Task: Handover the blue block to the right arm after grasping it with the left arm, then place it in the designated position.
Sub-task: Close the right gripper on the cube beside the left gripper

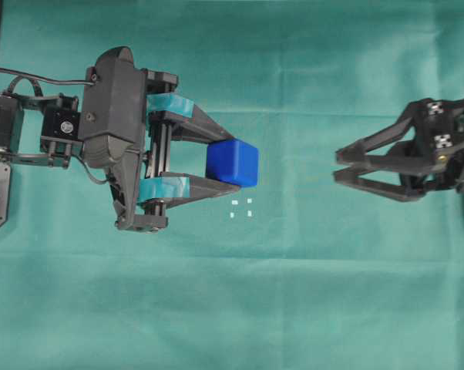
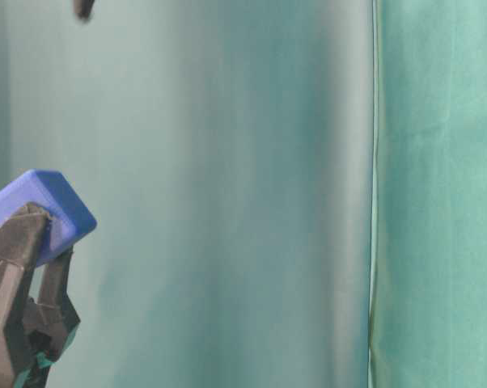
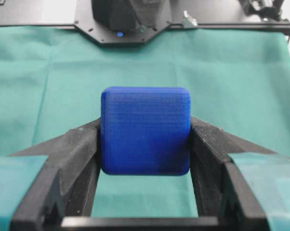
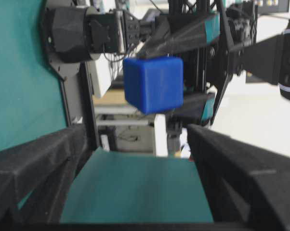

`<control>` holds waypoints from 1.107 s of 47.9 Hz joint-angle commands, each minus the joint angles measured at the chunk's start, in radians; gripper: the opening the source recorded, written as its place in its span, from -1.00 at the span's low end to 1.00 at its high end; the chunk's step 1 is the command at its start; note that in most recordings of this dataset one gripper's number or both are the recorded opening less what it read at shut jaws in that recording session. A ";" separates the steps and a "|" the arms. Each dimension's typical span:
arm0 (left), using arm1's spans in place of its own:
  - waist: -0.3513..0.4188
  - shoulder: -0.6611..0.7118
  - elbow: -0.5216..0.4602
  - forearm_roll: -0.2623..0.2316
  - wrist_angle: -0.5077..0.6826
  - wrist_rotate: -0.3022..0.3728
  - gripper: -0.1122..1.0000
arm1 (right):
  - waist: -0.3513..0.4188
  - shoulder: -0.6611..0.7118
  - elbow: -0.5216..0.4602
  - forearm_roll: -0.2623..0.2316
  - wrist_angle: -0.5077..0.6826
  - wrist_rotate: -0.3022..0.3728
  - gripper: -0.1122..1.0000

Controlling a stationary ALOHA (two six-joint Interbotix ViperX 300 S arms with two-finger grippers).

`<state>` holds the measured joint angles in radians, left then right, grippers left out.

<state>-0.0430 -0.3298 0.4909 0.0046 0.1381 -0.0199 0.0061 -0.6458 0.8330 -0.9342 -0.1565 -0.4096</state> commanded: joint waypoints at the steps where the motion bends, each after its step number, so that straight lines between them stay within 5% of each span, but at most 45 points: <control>1: 0.002 -0.014 -0.014 -0.002 -0.005 0.000 0.04 | 0.000 0.034 -0.058 -0.009 -0.020 0.003 0.89; 38: 0.002 -0.015 -0.014 -0.002 -0.005 0.000 0.04 | -0.020 0.399 -0.360 -0.060 -0.031 0.003 0.89; 53: 0.002 -0.015 -0.014 -0.002 0.000 0.000 0.04 | -0.018 0.410 -0.373 -0.060 -0.021 0.005 0.89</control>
<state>-0.0430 -0.3298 0.4909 0.0046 0.1427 -0.0184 -0.0107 -0.2255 0.4878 -0.9940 -0.1779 -0.4080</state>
